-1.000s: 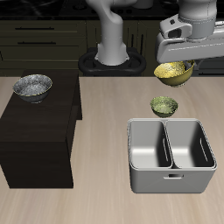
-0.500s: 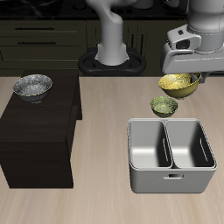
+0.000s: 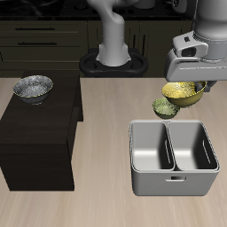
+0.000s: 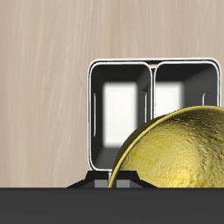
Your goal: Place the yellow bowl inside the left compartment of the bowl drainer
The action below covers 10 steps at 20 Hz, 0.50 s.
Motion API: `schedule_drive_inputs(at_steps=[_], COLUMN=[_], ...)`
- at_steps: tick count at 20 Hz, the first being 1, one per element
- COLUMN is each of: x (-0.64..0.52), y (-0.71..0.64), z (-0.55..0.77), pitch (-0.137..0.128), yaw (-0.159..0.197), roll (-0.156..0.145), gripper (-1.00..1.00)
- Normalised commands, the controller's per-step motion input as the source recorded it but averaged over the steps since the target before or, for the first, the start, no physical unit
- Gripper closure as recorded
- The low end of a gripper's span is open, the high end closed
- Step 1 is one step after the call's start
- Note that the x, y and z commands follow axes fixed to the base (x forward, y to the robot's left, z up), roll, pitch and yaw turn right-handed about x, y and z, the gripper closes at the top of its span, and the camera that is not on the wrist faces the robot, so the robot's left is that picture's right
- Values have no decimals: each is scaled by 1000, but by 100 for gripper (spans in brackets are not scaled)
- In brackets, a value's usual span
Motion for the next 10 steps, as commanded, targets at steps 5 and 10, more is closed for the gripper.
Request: schedule_drive_inputs(at_steps=[5,10], x=[124,68], y=[80,114], z=[-324,-282], pitch=[21,40], yaw=[34,8], roll=[8,13], gripper=[100,100])
